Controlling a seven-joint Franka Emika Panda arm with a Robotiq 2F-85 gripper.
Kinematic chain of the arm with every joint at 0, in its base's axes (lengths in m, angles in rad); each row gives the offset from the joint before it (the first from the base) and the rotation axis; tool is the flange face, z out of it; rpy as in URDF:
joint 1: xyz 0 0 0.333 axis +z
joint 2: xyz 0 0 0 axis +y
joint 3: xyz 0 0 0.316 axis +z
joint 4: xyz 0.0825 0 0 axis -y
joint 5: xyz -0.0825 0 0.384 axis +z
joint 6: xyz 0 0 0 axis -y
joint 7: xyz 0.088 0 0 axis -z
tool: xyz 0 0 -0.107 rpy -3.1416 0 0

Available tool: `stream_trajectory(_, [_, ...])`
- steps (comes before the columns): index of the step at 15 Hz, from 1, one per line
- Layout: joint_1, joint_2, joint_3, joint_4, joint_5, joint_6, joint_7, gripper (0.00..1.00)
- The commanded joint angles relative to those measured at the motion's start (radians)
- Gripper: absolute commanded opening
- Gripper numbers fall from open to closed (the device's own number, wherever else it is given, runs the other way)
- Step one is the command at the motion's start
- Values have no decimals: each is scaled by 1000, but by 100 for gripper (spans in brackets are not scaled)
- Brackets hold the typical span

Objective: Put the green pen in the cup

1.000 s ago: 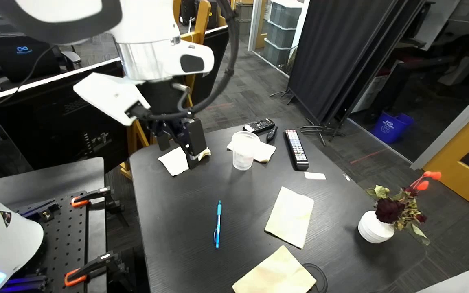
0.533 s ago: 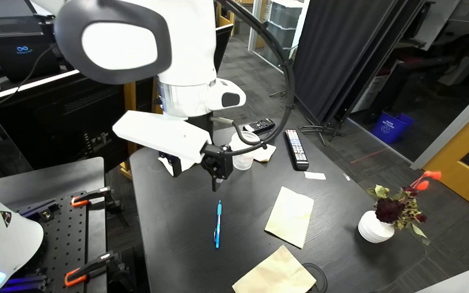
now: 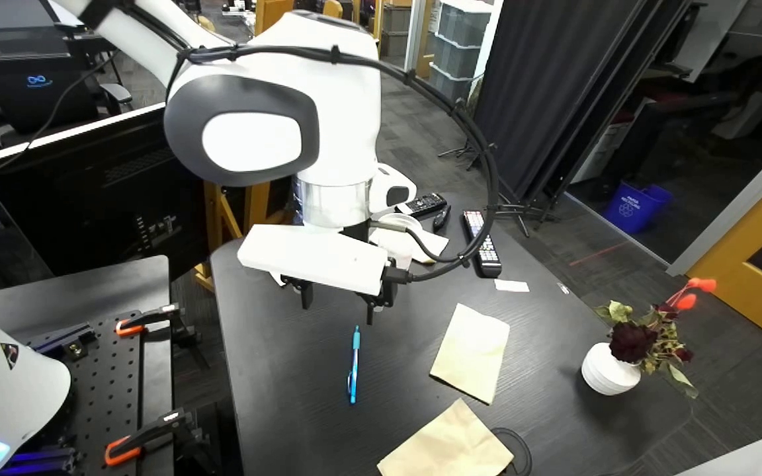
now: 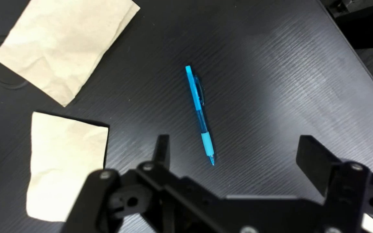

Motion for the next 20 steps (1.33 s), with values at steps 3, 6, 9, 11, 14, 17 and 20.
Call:
stream_trajectory(3, [-24, 0, 22, 2, 14, 9, -17, 100])
stream_trajectory(6, [-22, 54, 19, 3, 97, 66, -117, 100])
stream_trajectory(9, [-28, 115, 29, 7, 217, 124, -248, 100])
stream_trajectory(11, [-42, 152, 45, 10, 287, 158, -323, 100])
stream_trajectory(14, [-64, 201, 76, 9, 332, 220, -371, 100])
stream_trajectory(17, [-83, 243, 102, 12, 325, 268, -356, 100])
stream_trajectory(20, [-89, 283, 111, 21, 281, 315, -312, 100])
